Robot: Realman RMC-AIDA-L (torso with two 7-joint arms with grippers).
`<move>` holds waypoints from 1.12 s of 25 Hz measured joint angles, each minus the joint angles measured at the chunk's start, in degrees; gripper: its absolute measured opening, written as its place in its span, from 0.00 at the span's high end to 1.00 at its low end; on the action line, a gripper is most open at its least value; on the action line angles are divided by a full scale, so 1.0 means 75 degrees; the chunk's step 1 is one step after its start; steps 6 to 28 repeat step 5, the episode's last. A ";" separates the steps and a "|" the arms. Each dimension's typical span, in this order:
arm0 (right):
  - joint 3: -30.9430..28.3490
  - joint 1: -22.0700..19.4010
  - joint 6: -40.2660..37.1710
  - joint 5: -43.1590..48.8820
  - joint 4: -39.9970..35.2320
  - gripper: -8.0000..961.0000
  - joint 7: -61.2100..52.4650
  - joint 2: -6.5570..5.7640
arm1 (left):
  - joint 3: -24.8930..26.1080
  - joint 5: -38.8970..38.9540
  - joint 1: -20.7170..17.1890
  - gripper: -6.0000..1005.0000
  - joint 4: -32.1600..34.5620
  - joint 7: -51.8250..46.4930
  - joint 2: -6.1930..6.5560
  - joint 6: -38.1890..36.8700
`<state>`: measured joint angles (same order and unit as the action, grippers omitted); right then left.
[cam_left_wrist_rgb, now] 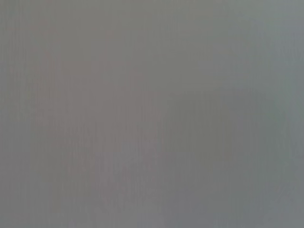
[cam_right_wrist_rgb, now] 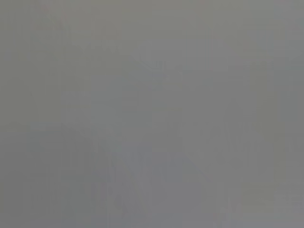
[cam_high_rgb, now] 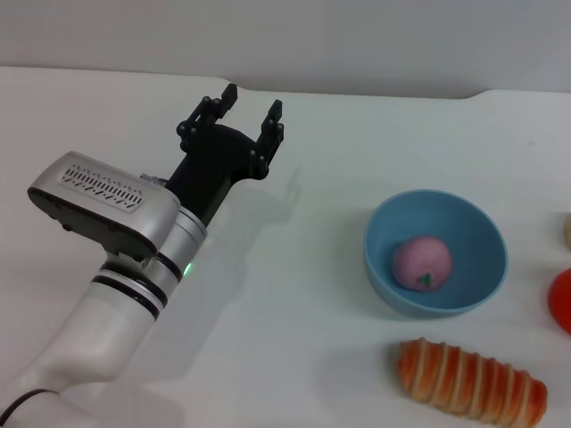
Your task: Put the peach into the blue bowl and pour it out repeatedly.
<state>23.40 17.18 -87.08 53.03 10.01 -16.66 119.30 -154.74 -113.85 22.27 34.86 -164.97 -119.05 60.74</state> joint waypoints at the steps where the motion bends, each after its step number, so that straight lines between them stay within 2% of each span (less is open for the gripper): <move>1: -0.0013 -0.0004 0.0000 -0.0003 -0.0001 0.36 0.0000 0.0001 | 0.0000 -0.0003 -0.0001 0.45 0.0006 0.0000 0.0001 0.0008; 28: -0.0005 -0.0011 -0.0002 0.0003 -0.0003 0.35 0.0000 -0.0003 | -0.0012 -0.0014 0.0007 0.45 0.0002 0.0000 0.0011 0.0008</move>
